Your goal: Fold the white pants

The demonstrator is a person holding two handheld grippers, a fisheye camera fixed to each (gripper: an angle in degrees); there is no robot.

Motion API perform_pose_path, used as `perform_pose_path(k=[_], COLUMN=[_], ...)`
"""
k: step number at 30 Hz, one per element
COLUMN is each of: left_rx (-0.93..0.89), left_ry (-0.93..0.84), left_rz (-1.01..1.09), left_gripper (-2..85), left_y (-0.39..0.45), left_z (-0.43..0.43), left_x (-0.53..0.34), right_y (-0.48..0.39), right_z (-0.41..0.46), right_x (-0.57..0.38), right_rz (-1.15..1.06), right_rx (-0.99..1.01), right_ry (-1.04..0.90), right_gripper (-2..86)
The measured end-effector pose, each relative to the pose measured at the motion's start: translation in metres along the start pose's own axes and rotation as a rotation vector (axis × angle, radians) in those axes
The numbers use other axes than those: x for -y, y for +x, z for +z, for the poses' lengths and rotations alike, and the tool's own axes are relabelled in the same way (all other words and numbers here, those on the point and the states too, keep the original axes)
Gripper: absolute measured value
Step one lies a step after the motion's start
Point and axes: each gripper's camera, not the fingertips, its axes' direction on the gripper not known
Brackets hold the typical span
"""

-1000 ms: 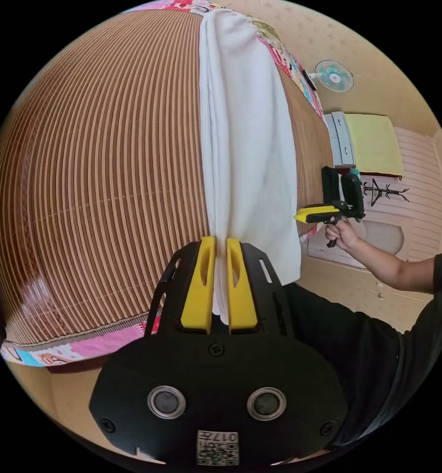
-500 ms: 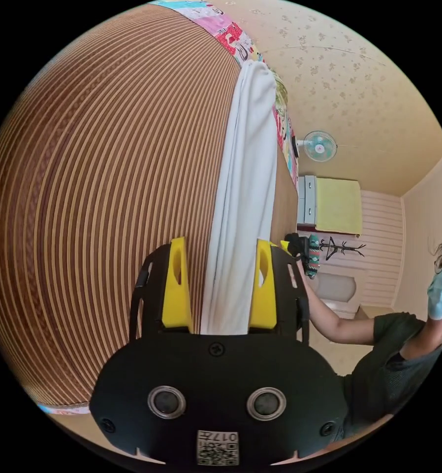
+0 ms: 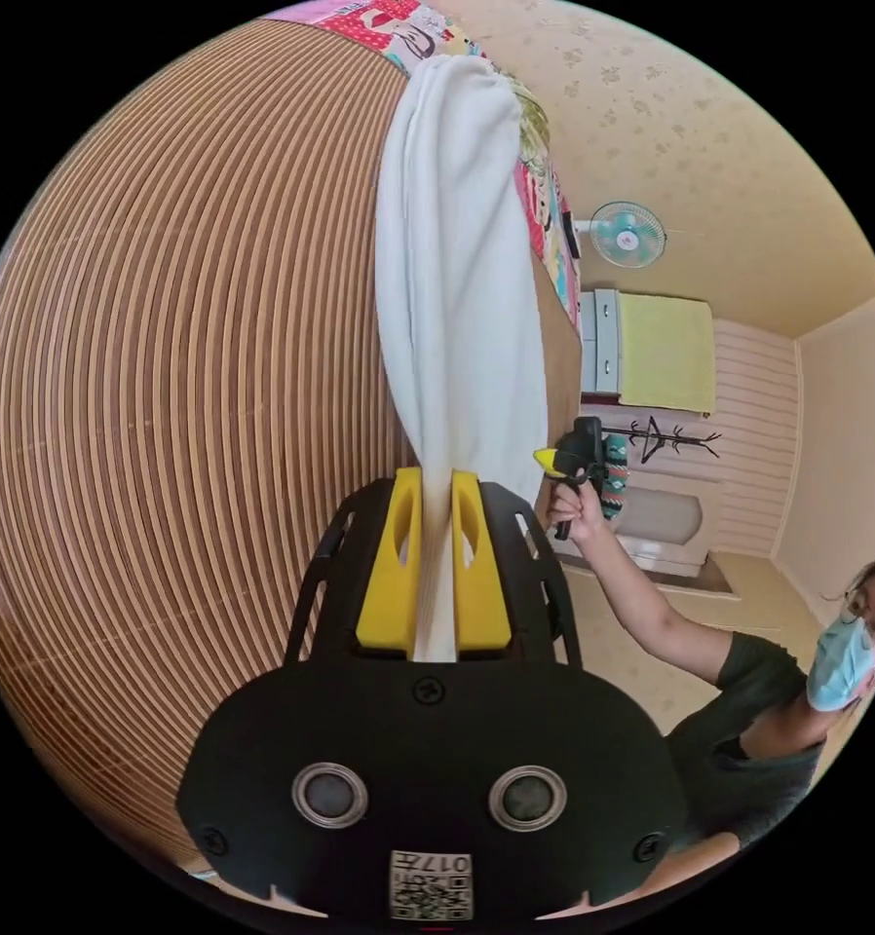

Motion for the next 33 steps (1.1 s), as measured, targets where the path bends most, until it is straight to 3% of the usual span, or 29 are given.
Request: perform_pose_path(k=[7,16,22,26,31,33], left_rx=[-0.265,-0.259,-0.335,-0.329,-0.058,0.034], left_ry=[0.172,0.363,0.545,0.578,0.509,0.484], left_rz=[0.29,0.67,0.85,0.786,0.503,0.436], left_gripper=[5.1,5.0,5.0,5.2,5.3,5.2], left_y=[0.117,0.331,0.431,0.454,0.404,0.374], left_z=[-0.063,-0.134,-0.176,-0.184,-0.138,-0.117], left_x=[-0.126,-0.281,-0.311,-0.291,-0.193,-0.154], right_y=[-0.117,-0.327,-0.456,-0.497,-0.451,-0.417], right_z=[-0.048,-0.109,-0.139,-0.146,-0.124,-0.111], right_x=[-0.113,-0.26,-0.294,-0.278,-0.185,-0.14], right_rz=[-0.34,-0.726,-0.951,-0.897,-0.679,-0.589], right_rx=[0.182,0.215,0.238,0.159,-0.183,-0.217], right_ry=[0.051,0.243,0.318,0.368,0.355,0.322], right_gripper=[2.1,1.8,1.8,1.6,1.6,1.5])
